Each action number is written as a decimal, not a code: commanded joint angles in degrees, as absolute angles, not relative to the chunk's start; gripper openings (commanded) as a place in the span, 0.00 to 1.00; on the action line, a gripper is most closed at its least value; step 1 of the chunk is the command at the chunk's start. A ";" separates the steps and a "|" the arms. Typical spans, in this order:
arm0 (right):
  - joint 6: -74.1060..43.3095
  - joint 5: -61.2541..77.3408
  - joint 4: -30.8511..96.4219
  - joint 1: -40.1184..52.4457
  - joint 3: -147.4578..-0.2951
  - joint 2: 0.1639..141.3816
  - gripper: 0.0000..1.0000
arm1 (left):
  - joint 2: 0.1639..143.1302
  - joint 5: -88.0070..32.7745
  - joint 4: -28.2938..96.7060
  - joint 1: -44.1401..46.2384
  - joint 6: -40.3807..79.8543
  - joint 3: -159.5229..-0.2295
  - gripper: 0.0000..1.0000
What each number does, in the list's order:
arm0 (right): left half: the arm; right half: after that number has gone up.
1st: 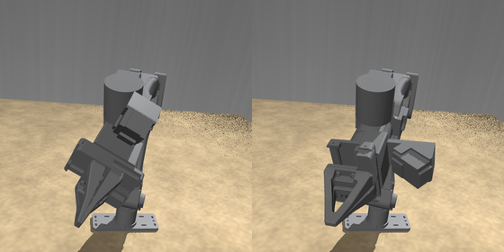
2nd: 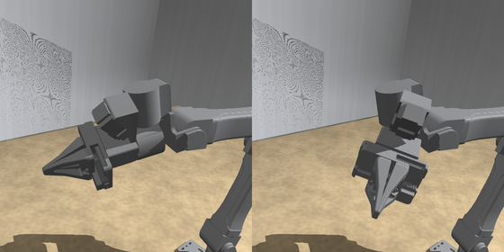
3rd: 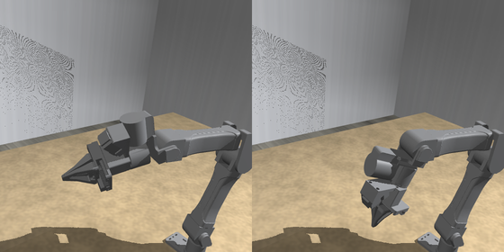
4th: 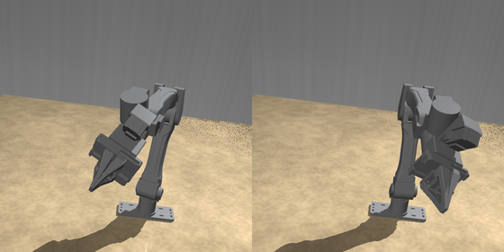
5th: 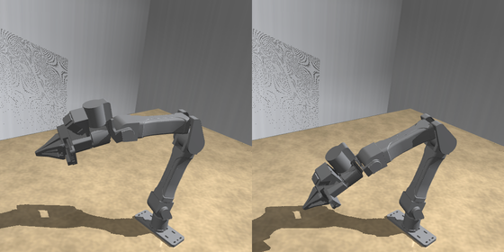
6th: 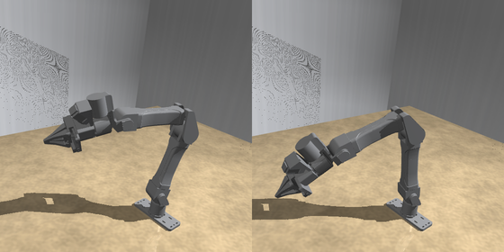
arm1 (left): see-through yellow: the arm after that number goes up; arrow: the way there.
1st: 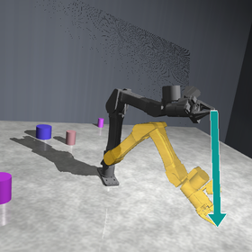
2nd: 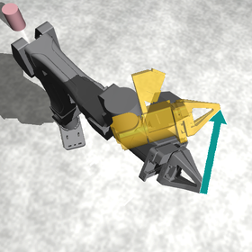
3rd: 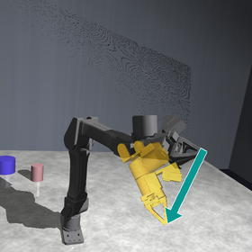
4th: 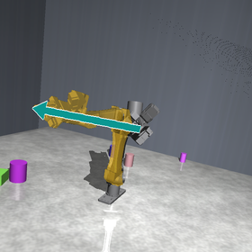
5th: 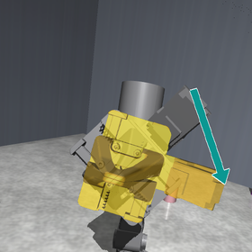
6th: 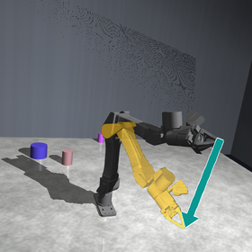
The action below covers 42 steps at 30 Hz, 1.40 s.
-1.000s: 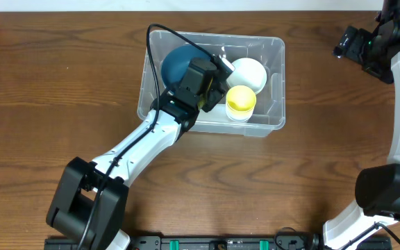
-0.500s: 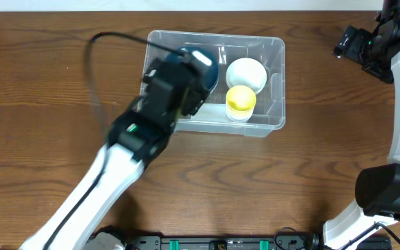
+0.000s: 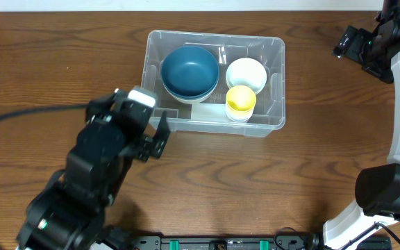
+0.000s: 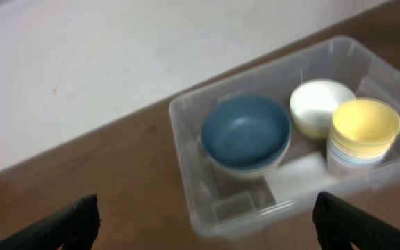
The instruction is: Pack container
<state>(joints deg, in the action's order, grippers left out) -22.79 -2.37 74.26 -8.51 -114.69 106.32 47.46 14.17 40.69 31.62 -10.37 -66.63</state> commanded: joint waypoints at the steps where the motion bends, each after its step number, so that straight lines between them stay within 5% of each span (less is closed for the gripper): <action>1: -22.65 -2.79 74.26 -8.58 -115.39 105.45 0.99 | 45.32 16.69 46.19 31.68 -10.00 -66.94 0.98; 12: -22.65 -2.79 74.26 -8.58 -115.39 105.45 0.99 | 43.88 17.41 74.13 31.68 -0.69 -66.94 0.98; 22: -22.65 -2.79 74.28 -8.58 -115.39 105.45 0.99 | 35.51 9.47 73.43 26.46 13.87 -64.20 0.98; 33: -22.65 -2.79 74.28 -8.58 -115.39 105.45 0.99 | 13.47 7.40 44.93 12.95 15.31 -40.27 0.98; 42: -22.65 -2.79 74.26 -8.58 -115.39 105.45 0.99 | 6.81 3.46 9.21 7.99 15.11 -17.50 0.98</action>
<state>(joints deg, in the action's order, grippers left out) -22.81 -2.35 74.30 -8.51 -114.69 106.32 7.64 5.89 14.79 9.23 15.09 -22.09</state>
